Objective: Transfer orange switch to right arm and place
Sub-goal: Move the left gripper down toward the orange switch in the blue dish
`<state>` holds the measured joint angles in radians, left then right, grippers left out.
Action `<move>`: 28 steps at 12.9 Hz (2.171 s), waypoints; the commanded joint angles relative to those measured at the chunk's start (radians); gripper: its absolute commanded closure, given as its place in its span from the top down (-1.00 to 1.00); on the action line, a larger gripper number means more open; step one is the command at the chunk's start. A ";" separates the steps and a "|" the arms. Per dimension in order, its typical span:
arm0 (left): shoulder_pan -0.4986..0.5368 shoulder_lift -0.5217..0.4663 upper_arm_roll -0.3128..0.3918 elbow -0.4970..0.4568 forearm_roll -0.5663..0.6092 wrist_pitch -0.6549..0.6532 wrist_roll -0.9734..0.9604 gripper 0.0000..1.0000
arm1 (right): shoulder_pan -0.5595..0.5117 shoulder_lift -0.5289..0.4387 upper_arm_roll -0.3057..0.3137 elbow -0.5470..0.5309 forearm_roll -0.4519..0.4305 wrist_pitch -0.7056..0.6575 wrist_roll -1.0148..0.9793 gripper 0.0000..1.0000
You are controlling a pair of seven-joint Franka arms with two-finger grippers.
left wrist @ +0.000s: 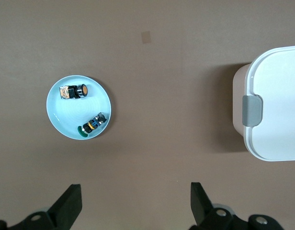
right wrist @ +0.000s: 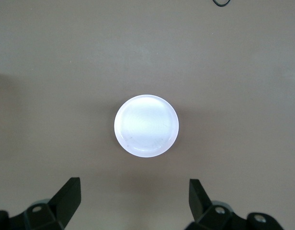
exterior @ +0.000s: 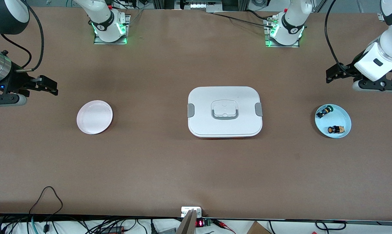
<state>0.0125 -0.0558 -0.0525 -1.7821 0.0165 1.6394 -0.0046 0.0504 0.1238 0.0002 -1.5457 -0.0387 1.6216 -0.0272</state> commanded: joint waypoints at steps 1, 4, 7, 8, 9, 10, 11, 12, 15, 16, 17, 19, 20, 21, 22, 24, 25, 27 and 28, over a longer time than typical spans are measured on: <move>-0.006 0.013 0.003 0.030 -0.004 -0.021 -0.009 1.00 | 0.000 0.000 0.003 0.010 0.000 -0.011 0.003 1.00; -0.006 0.013 0.003 0.030 -0.004 -0.021 -0.012 1.00 | 0.000 0.002 0.001 0.010 0.000 -0.009 -0.003 1.00; -0.006 0.017 0.003 0.032 -0.004 -0.036 -0.018 1.00 | -0.003 0.002 0.001 0.010 0.000 -0.009 -0.005 1.00; -0.006 0.017 0.003 0.030 -0.003 -0.038 -0.020 1.00 | -0.003 0.002 0.001 0.010 0.000 -0.009 -0.007 1.00; -0.006 0.019 0.003 0.032 -0.004 -0.038 -0.018 1.00 | -0.004 0.002 0.001 0.010 0.000 -0.009 -0.008 1.00; -0.006 0.024 0.003 0.032 -0.004 -0.038 -0.021 1.00 | -0.004 0.002 0.001 0.010 0.000 -0.009 -0.010 1.00; -0.006 0.028 0.003 0.032 -0.007 -0.038 -0.023 1.00 | -0.004 0.000 0.001 0.010 0.000 -0.009 -0.010 1.00; -0.006 0.028 0.003 0.035 -0.012 -0.038 -0.023 1.00 | -0.004 0.002 0.001 0.010 0.000 -0.009 -0.010 1.00; -0.006 0.060 0.003 0.052 -0.003 -0.058 -0.020 1.00 | -0.003 0.002 0.001 0.010 0.000 -0.009 -0.011 1.00; -0.006 0.077 0.003 0.067 -0.003 -0.059 -0.018 1.00 | -0.004 0.002 0.001 0.010 -0.001 -0.009 -0.011 1.00; 0.000 0.102 0.003 0.073 -0.004 -0.059 -0.018 1.00 | -0.004 0.002 0.001 0.010 0.000 -0.011 -0.011 1.00; 0.010 0.143 0.014 0.090 -0.004 -0.059 -0.015 1.00 | 0.002 0.004 0.003 0.010 -0.001 -0.008 -0.010 1.00; 0.021 0.160 0.017 0.092 -0.003 -0.059 -0.011 1.00 | 0.002 0.005 0.003 0.010 -0.001 -0.009 -0.010 1.00; 0.053 0.180 0.017 0.092 0.000 -0.055 -0.006 1.00 | 0.002 0.004 0.003 0.010 -0.001 -0.009 -0.010 1.00; 0.098 0.207 0.017 0.090 0.003 -0.047 -0.005 1.00 | 0.000 0.005 0.003 0.009 -0.003 -0.008 -0.010 1.00; 0.185 0.286 0.017 0.086 0.005 0.015 0.046 1.00 | 0.000 0.005 0.003 0.010 -0.003 -0.008 -0.010 1.00; 0.213 0.318 0.017 0.075 0.023 0.064 0.107 1.00 | 0.000 0.004 0.003 0.010 -0.003 -0.006 -0.010 1.00; 0.236 0.379 0.017 0.060 0.045 0.138 0.120 1.00 | 0.000 0.005 0.003 0.010 -0.003 -0.006 -0.010 1.00; 0.236 0.401 0.017 0.049 0.045 0.205 0.127 1.00 | 0.000 0.005 0.003 0.010 -0.003 -0.006 -0.010 1.00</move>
<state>0.2546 0.3031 -0.0262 -1.7367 0.0379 1.7730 0.1063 0.0523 0.1256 0.0000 -1.5458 -0.0387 1.6214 -0.0273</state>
